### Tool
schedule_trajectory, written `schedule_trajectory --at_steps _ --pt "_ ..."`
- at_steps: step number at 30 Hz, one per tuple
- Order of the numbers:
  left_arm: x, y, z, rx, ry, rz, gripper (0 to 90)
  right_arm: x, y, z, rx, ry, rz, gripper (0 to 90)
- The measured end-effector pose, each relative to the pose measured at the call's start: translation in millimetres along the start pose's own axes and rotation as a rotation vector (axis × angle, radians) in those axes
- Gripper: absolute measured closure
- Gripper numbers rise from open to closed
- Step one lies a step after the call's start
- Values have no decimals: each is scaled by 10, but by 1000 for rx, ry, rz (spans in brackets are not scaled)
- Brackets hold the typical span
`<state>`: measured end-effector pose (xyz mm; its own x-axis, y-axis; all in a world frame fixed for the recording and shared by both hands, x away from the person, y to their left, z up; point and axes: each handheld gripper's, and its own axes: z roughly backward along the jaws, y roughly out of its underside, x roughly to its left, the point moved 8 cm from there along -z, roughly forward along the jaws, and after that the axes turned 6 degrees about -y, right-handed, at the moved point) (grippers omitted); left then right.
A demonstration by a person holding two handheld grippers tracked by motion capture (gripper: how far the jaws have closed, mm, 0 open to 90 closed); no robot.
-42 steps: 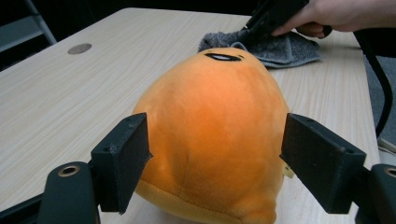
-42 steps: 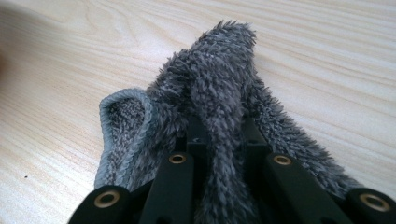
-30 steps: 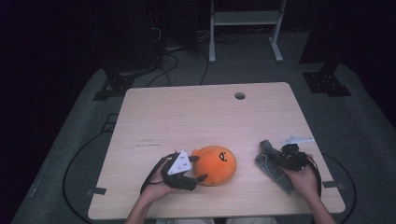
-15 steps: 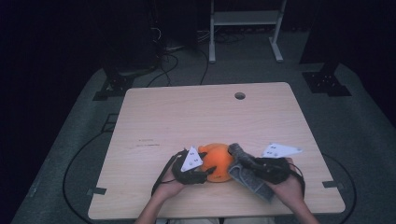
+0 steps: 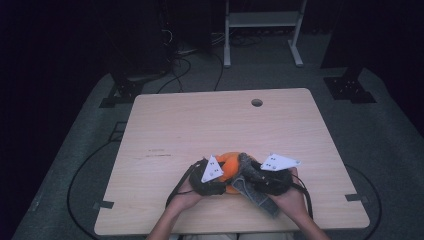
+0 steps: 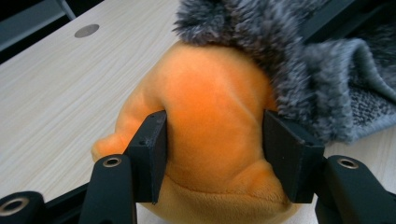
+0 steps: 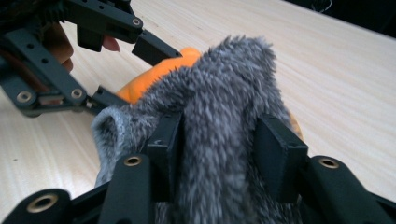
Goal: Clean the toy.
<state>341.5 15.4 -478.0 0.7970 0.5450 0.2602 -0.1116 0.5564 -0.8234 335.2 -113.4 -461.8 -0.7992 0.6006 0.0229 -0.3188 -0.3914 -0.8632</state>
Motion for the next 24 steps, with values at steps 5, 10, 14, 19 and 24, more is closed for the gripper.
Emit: schedule_trajectory --at_steps 5,10,14,19,24 --pt "48 19 29 -24 51 77 395 -47 53 -11 9 -4 -3 761" --pt "68 17 15 -30 39 118 401 -184 148 62 28 16 -32 771" --pt "82 21 -7 -19 29 136 405 -334 297 172 76 92 -59 774" --pt "123 24 -43 -10 18 162 408 -67 141 199 18 4 -8 774" --pt "178 39 -81 -8 20 201 413 -26 135 42 34 -3 15 774"
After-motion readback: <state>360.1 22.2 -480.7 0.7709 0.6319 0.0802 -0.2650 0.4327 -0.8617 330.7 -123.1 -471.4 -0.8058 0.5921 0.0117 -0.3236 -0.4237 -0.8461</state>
